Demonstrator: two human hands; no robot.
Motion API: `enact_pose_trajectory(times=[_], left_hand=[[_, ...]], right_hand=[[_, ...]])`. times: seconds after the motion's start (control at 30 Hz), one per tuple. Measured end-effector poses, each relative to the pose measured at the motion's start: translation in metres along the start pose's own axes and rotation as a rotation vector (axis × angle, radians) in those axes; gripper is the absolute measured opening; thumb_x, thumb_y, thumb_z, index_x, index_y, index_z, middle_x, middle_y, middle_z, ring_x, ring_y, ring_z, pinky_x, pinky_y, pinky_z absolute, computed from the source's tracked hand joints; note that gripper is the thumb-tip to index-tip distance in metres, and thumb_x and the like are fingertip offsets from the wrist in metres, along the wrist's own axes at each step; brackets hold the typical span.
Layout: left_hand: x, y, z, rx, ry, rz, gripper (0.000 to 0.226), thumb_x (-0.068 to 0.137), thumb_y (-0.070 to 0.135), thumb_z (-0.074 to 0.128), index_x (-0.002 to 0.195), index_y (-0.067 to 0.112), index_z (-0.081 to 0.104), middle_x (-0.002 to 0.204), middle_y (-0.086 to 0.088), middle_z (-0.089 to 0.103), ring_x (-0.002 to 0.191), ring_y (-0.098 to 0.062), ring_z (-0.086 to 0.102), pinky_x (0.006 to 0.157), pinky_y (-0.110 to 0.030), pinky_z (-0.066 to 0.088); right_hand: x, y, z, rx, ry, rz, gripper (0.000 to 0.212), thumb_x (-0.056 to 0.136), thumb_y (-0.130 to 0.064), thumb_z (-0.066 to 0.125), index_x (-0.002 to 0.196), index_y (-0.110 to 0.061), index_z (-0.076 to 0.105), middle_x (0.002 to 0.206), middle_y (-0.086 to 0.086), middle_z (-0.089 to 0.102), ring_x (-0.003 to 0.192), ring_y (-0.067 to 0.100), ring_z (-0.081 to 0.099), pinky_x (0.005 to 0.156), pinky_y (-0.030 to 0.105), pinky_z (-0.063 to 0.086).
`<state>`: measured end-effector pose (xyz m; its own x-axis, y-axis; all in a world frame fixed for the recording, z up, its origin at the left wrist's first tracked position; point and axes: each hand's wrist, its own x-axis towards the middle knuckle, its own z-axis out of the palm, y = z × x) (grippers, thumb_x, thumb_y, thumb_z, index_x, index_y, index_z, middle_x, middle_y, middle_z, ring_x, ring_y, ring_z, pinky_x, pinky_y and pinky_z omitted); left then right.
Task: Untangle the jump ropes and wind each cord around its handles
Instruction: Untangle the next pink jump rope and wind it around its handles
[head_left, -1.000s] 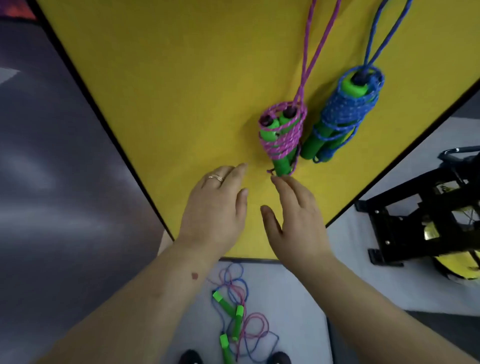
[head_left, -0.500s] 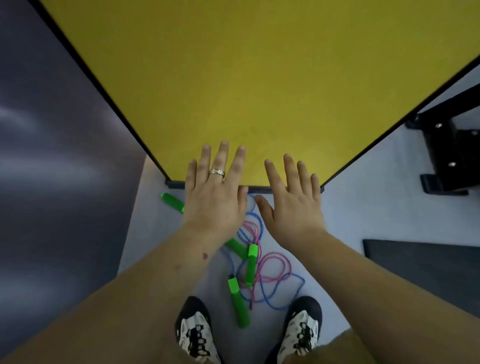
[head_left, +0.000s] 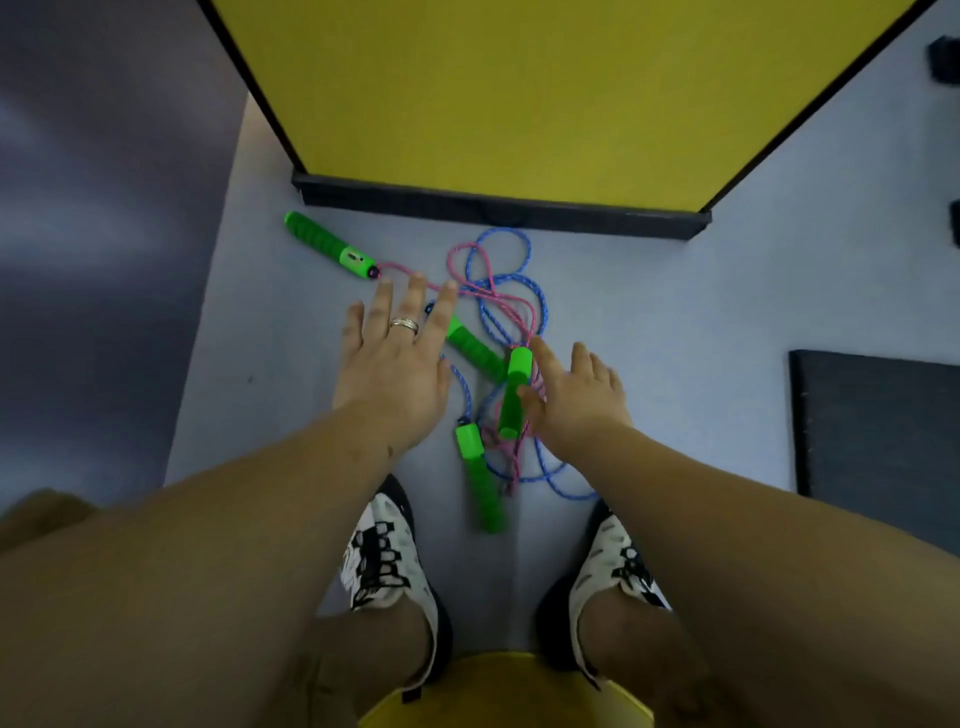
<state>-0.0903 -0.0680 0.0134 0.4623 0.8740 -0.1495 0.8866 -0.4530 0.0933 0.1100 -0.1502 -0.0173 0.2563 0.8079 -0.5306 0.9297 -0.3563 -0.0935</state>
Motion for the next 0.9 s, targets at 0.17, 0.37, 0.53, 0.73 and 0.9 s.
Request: enact_pose_trajectory(times=[0.17, 0.37, 0.53, 0.73, 0.9], left_hand=[[-0.002, -0.002, 0.015, 0.007, -0.037, 0.031, 0.081, 0.095, 0.039, 0.044, 0.156, 0.032, -0.008, 0.167, -0.004, 0.006, 0.152, -0.036, 0.006, 0.120, -0.056, 0.010], [0.006, -0.007, 0.017, 0.007, -0.049, 0.004, 0.081, 0.095, 0.036, 0.045, 0.157, 0.032, -0.007, 0.167, -0.003, 0.006, 0.153, -0.034, 0.005, 0.121, -0.055, 0.010], [0.015, 0.001, -0.010, -0.028, -0.076, -0.010, 0.094, 0.086, 0.025, 0.054, 0.155, 0.033, -0.010, 0.167, -0.002, 0.006, 0.153, -0.033, 0.005, 0.121, -0.052, 0.013], [0.024, 0.026, -0.088, -0.162, -0.098, 0.100, 0.098, 0.083, 0.024, 0.061, 0.158, 0.028, -0.002, 0.167, -0.001, 0.009, 0.152, -0.028, 0.011, 0.122, -0.046, 0.016], [0.019, 0.031, -0.151, -0.456, -0.176, 0.164, 0.086, 0.067, 0.027, 0.062, 0.148, 0.033, 0.035, 0.141, -0.004, 0.055, 0.129, -0.025, 0.051, 0.101, -0.038, 0.045]], right_hand=[[0.014, -0.019, 0.037, 0.233, -0.299, 0.049, 0.067, 0.095, -0.065, 0.033, 0.155, -0.043, 0.013, 0.144, 0.025, 0.043, 0.125, 0.047, 0.050, 0.105, 0.052, 0.042], [0.028, -0.036, 0.027, 0.371, -0.307, 0.101, 0.050, 0.092, -0.039, 0.057, 0.136, -0.020, 0.046, 0.125, 0.018, 0.060, 0.111, 0.037, 0.060, 0.090, 0.039, 0.051], [0.015, -0.035, -0.032, 0.215, -0.277, 0.095, 0.047, 0.085, -0.009, 0.053, 0.129, -0.019, 0.042, 0.101, 0.010, 0.059, 0.089, 0.032, 0.060, 0.071, 0.037, 0.050], [-0.022, -0.041, -0.166, 0.362, -0.168, -0.026, 0.023, 0.084, -0.014, 0.063, 0.106, -0.008, 0.066, 0.086, 0.012, 0.072, 0.075, 0.027, 0.073, 0.072, 0.040, 0.062], [-0.087, -0.046, -0.260, 0.824, -0.072, -0.148, 0.019, 0.081, -0.010, 0.076, 0.098, -0.010, 0.069, 0.079, 0.009, 0.066, 0.061, 0.015, 0.064, 0.057, 0.029, 0.052]])
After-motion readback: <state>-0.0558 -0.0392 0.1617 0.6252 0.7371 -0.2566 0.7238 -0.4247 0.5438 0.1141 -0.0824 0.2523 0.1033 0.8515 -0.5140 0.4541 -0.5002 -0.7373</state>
